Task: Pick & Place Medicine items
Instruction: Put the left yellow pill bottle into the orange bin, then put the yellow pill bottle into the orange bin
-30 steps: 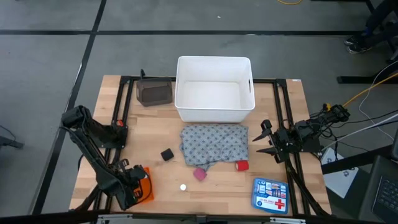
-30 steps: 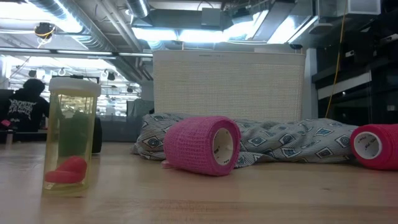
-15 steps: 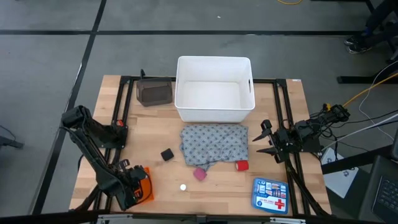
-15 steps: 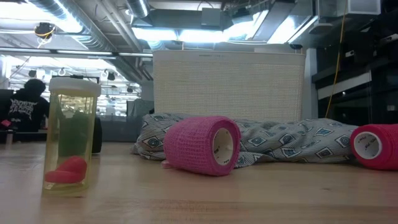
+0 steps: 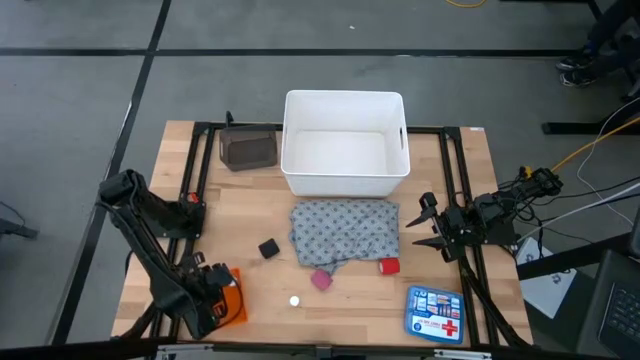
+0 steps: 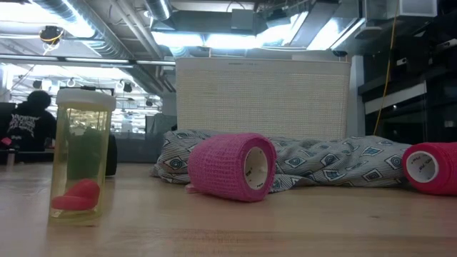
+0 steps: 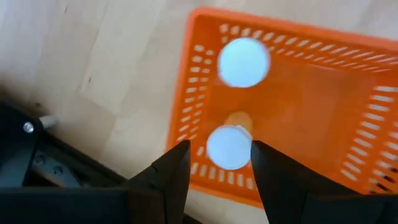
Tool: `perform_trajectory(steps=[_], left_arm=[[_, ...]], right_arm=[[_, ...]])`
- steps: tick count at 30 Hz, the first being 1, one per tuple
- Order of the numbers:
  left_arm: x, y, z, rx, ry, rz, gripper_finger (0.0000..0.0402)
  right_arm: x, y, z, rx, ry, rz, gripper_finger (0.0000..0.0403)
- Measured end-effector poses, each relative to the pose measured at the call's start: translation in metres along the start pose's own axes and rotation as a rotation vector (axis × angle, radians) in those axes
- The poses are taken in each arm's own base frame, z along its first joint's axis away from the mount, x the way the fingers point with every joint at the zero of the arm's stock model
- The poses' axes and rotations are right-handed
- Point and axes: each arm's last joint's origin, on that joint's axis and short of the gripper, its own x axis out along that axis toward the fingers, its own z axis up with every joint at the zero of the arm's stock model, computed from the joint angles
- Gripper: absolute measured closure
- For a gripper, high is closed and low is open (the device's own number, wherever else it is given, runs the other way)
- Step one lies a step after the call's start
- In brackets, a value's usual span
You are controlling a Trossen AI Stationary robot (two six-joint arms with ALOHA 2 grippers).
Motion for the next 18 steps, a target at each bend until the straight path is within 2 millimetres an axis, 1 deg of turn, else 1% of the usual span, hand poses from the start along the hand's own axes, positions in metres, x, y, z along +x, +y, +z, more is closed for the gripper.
perform_trajectory(steps=[7,10,14,18], left_arm=[[-0.019,-0.008,0.005,0.004,-0.06,-0.058,0.0235],[-0.023,-0.009,0.012,0.024,-0.086,-0.068,0.0235],[-0.028,-0.011,0.032,0.077,-0.172,-0.078,0.0235],[-0.029,-0.014,0.064,0.147,-0.282,-0.12,0.0236]], right_arm=[[0.0,0.0,0.0,0.0,0.0,0.0,0.0179],[0.0,0.0,0.0,0.0,0.0,0.0,0.0179],[0.0,0.0,0.0,0.0,0.0,0.0,0.0179],[0.0,0.0,0.0,0.0,0.0,0.0,0.0179]])
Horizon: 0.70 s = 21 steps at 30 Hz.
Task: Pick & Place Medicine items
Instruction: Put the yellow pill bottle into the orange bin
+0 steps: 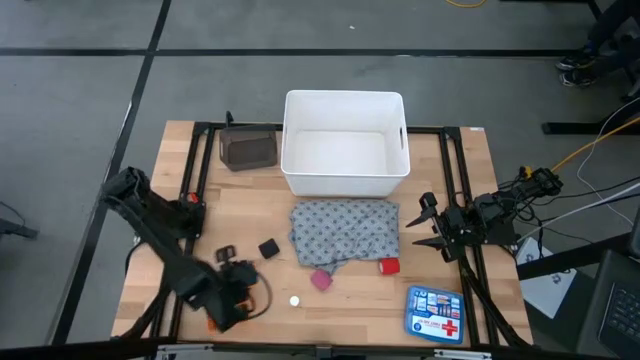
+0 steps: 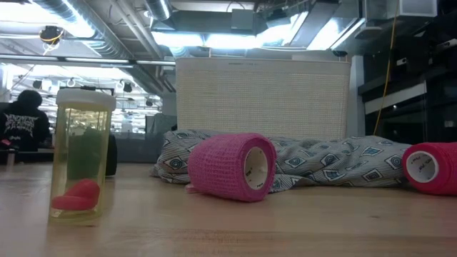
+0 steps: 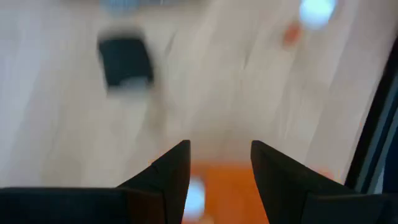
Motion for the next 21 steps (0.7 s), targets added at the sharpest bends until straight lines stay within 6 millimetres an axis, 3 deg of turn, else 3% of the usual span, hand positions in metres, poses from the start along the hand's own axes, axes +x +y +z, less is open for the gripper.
perform_trajectory(steps=[4,9,16,21], left_arm=[[0.009,0.005,0.034,0.035,-0.113,-0.051,0.0236],[0.017,0.012,0.065,0.087,-0.114,-0.186,0.0227],[0.027,0.025,0.082,0.062,-0.114,-0.17,0.0206],[0.056,0.018,0.085,0.082,-0.064,-0.129,0.0204]], right_arm=[[0.0,0.0,0.0,0.0,0.001,0.0,0.0179],[0.0,0.0,0.0,0.0,0.0,0.0,0.0179],[0.0,0.0,0.0,0.0,0.0,0.0,0.0179],[0.0,0.0,0.0,0.0,0.0,0.0,0.0179]])
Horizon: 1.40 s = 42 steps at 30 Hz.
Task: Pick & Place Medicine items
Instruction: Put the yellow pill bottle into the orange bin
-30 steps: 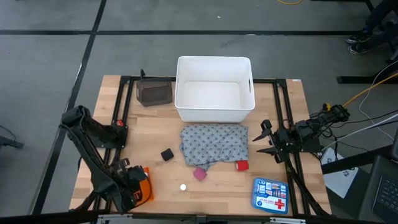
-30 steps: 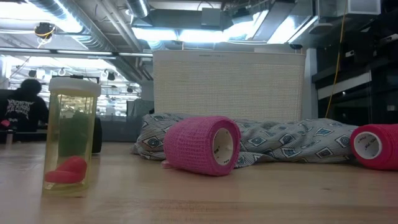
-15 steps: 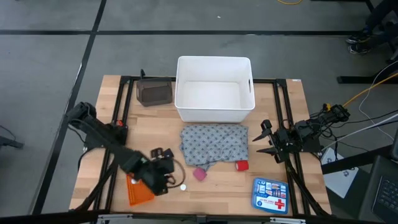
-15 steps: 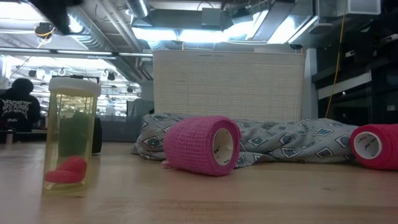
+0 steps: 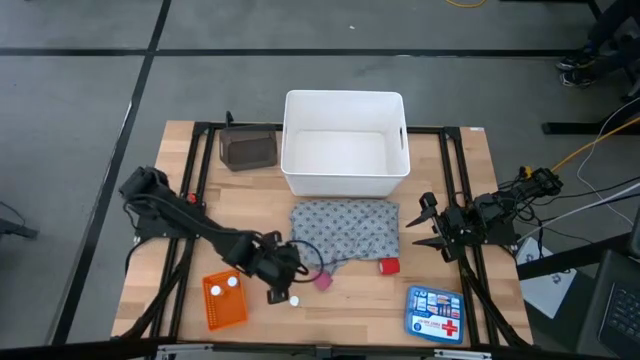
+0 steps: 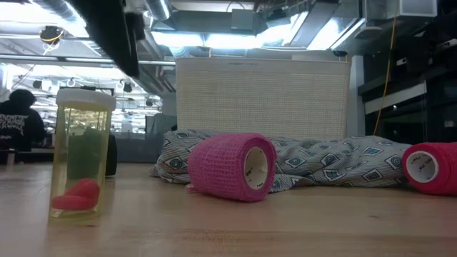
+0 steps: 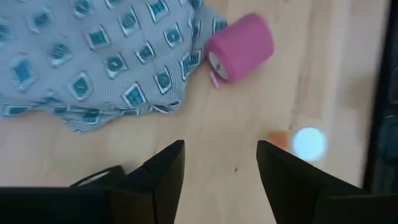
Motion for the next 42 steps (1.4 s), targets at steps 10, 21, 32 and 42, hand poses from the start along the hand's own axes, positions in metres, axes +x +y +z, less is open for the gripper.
perform_trajectory(steps=[10,21,32,42], left_arm=[[0.027,-0.029,0.022,0.083,0.102,-0.058,0.0205],[0.028,-0.04,0.025,0.139,0.178,-0.131,0.0205],[0.025,-0.053,0.019,0.182,0.139,-0.154,0.0205],[0.027,-0.053,0.016,0.191,0.119,-0.121,0.0205]], right_arm=[[0.0,0.0,0.0,0.0,0.0,0.0,0.0179],[0.0,0.0,0.0,0.0,0.0,0.0,0.0179],[0.0,0.0,0.0,0.0,0.0,0.0,0.0179],[0.0,0.0,0.0,0.0,0.0,0.0,0.0179]])
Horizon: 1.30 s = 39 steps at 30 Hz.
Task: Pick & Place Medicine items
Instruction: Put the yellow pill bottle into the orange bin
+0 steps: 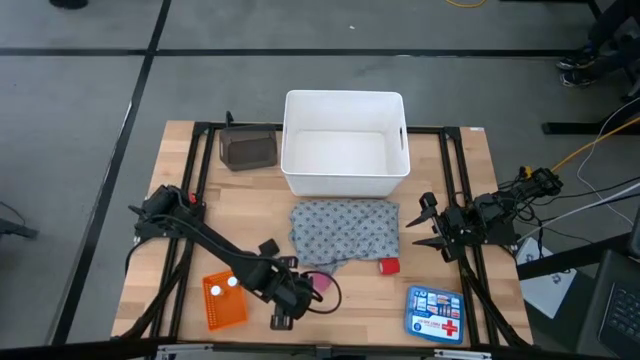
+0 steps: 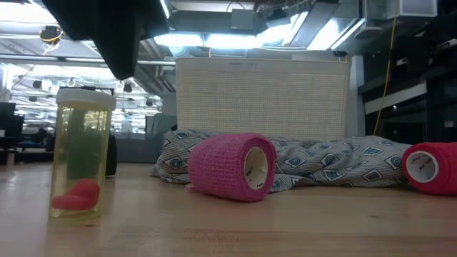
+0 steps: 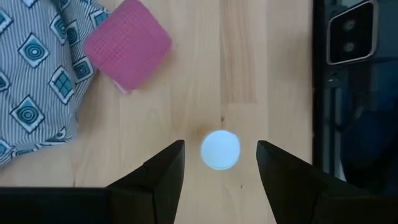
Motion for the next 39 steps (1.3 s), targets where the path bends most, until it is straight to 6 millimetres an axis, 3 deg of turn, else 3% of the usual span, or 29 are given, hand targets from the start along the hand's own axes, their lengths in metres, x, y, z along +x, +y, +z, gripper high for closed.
perform_trajectory(steps=[12,19,29,39], left_arm=[[0.003,-0.003,-0.003,0.007,-0.014,0.005,0.0205],[0.023,-0.006,-0.008,0.02,0.034,0.024,0.0205],[0.022,-0.007,-0.006,0.022,0.027,0.034,0.0205],[0.039,-0.005,-0.008,0.03,0.063,0.056,0.0205]], right_arm=[[0.0,0.0,0.0,0.0,0.0,0.0,0.0179],[0.0,0.0,0.0,0.0,0.0,0.0,0.0179],[0.0,0.0,0.0,0.0,0.0,0.0,0.0179],[0.0,0.0,0.0,0.0,0.0,0.0,0.0179]])
